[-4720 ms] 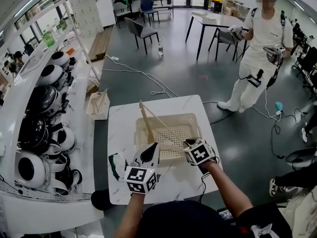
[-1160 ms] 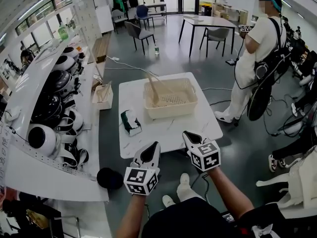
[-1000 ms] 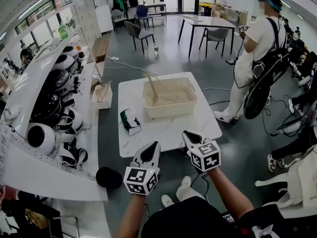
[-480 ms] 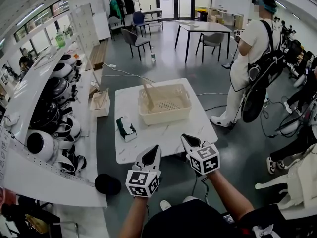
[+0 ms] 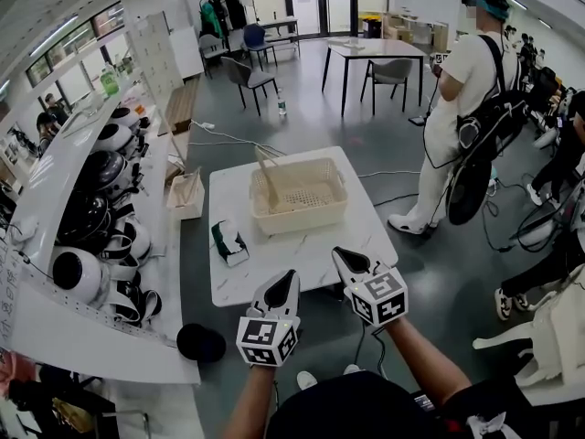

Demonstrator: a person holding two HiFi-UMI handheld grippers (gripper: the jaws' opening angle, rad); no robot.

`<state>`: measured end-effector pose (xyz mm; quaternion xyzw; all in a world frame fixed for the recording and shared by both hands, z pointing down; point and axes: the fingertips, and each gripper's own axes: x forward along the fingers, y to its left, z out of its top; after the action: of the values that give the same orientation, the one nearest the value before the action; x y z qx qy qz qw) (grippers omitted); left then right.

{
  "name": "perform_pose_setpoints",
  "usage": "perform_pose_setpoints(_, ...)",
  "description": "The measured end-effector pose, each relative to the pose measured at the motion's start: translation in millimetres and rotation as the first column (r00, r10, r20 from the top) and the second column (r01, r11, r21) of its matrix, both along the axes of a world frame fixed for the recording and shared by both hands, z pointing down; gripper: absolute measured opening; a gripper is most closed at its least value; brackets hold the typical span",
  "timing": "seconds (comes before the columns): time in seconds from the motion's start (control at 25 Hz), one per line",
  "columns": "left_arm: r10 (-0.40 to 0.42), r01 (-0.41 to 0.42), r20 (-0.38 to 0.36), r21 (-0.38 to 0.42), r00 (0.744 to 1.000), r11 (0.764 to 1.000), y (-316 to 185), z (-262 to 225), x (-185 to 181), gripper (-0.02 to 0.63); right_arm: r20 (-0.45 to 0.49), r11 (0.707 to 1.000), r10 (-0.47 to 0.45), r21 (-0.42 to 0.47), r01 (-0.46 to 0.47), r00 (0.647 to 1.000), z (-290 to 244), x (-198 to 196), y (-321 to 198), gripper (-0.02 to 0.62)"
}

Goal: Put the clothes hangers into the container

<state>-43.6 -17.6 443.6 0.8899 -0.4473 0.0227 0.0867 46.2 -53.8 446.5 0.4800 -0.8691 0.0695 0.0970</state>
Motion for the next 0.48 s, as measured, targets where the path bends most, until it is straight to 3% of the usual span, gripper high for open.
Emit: perform_pose_setpoints(0.48, -0.007, 0.007, 0.0, -0.007, 1.0, 1.0, -5.4, 0.4, 3.7, 0.002, -0.007, 1.0, -0.007, -0.01, 0.006, 1.0, 7.7, 5.4, -4.5, 0.018)
